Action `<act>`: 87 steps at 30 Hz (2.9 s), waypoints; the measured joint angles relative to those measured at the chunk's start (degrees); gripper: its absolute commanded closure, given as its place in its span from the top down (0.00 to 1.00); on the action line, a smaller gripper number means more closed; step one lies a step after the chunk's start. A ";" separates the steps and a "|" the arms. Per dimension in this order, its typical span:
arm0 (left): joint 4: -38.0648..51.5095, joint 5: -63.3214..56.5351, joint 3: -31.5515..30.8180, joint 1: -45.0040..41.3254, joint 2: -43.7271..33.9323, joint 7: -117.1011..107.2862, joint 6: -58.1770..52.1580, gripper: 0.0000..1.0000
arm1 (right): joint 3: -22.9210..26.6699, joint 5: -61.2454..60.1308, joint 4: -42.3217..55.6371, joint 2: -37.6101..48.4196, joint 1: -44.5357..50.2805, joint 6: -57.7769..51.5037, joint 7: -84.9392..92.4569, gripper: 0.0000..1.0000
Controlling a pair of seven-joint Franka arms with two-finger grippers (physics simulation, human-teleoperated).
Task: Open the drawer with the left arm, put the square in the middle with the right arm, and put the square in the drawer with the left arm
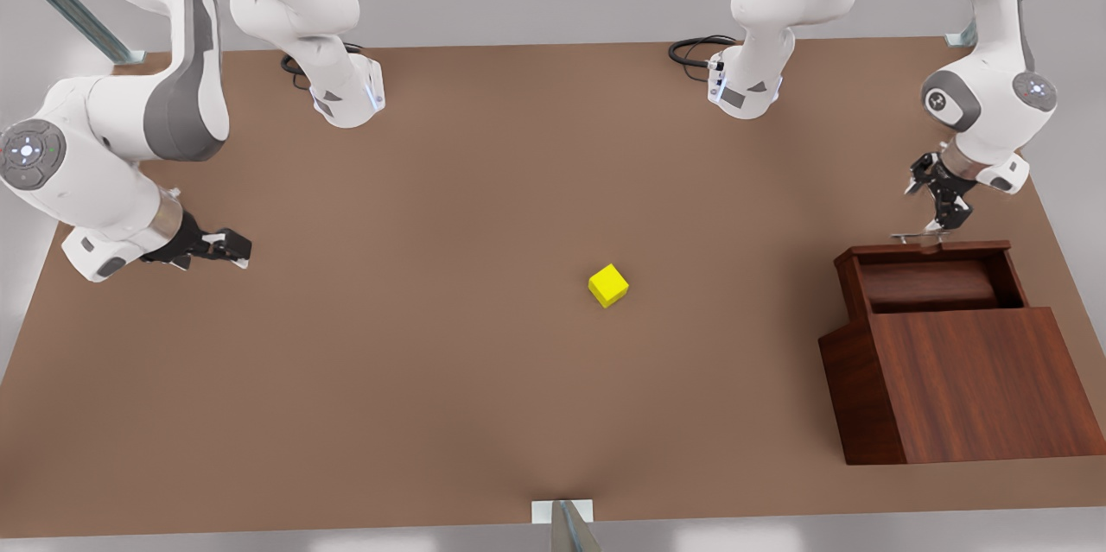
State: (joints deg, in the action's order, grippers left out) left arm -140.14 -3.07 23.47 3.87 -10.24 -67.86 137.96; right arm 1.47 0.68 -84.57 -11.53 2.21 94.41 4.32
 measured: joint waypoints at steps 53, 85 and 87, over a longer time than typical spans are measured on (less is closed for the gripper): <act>35.37 -6.38 -26.14 -38.86 48.72 79.90 8.37 0.92 | -0.15 -0.50 7.40 -1.70 -5.29 0.34 2.36 1.00; 39.15 2.27 -10.15 -37.74 28.81 107.82 -20.84 0.72 | -0.24 -1.65 8.57 -2.27 -6.08 0.34 2.27 1.00; 39.07 4.56 -4.33 -37.64 28.11 117.74 -23.08 0.72 | -0.24 -1.65 8.63 -2.27 -6.08 0.34 2.27 1.00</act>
State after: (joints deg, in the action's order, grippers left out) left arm -101.07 1.49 19.14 -33.77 17.87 49.88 114.88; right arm 1.23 -0.97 -75.94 -13.80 -3.87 94.75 6.59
